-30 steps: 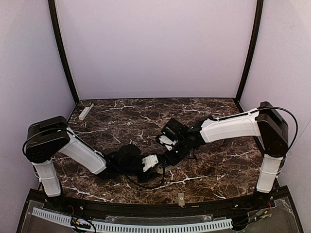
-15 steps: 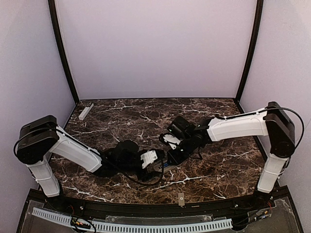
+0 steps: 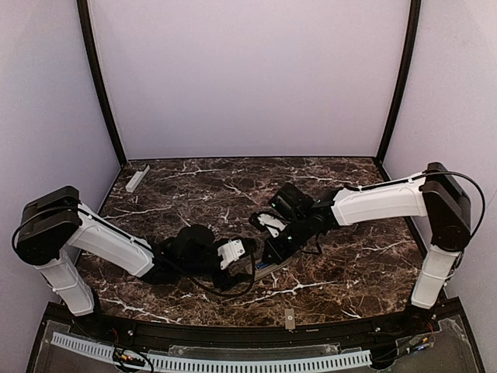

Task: Load the batteries into the remote control
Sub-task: Load the battery into the battery compartment, then press the battery in the battery compartment.

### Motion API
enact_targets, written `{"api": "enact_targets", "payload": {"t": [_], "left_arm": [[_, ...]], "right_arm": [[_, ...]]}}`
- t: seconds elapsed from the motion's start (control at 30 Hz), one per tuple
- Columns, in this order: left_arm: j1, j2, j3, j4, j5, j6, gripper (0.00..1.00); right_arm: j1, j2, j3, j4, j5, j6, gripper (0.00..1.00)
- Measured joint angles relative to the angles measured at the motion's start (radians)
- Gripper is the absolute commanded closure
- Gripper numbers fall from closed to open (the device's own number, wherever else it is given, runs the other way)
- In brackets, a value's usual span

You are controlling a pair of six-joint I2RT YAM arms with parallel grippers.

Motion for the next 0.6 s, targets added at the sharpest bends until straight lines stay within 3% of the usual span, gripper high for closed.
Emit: {"api": "enact_targets", "payload": {"t": [0.6], "left_arm": [[0.0, -0.054, -0.035, -0.012, -0.017, -0.002, 0.23]], "right_arm": [[0.032, 0.069, -0.002, 0.046, 0.014, -0.013, 0.97]]}}
